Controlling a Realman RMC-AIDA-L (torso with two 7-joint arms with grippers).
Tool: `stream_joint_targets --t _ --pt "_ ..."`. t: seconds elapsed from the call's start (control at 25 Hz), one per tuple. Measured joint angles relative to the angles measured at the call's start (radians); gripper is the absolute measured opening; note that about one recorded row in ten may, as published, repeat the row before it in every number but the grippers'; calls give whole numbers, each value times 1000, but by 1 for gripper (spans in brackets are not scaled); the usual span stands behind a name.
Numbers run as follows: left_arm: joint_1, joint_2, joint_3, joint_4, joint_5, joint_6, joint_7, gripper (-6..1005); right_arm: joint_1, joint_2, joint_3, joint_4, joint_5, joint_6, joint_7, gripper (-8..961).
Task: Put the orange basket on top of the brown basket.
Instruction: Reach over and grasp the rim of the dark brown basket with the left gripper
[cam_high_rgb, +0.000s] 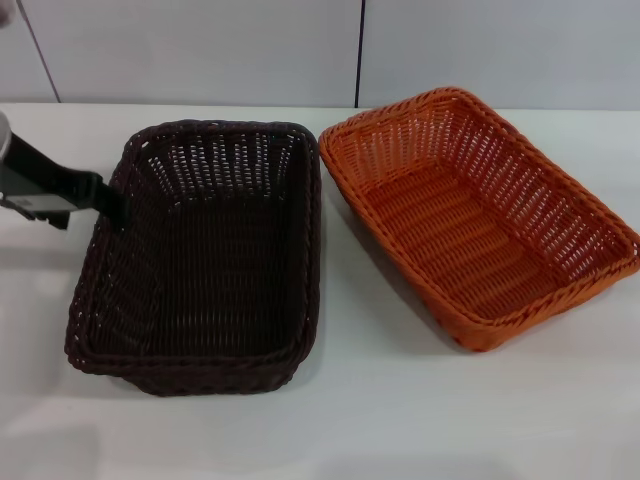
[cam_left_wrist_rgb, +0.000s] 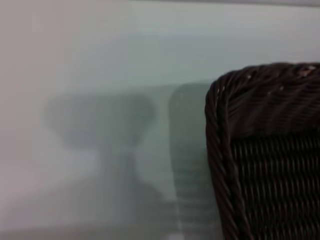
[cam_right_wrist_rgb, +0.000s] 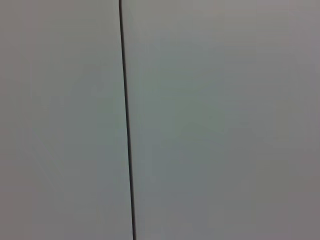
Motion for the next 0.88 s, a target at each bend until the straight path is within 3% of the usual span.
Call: stream_joint_targets --t 0.48,0.84,0.88 --pt "-8 -34 19 123 8 76 45 689 9 -2 -7 11 0 6 -6 756" --pt "-8 -36 14 113 9 76 47 672 13 -5 -9 12 -1 12 -6 756" --pt "-8 -36 15 113 9 77 48 628 14 -5 -9 12 -1 12 -6 756"
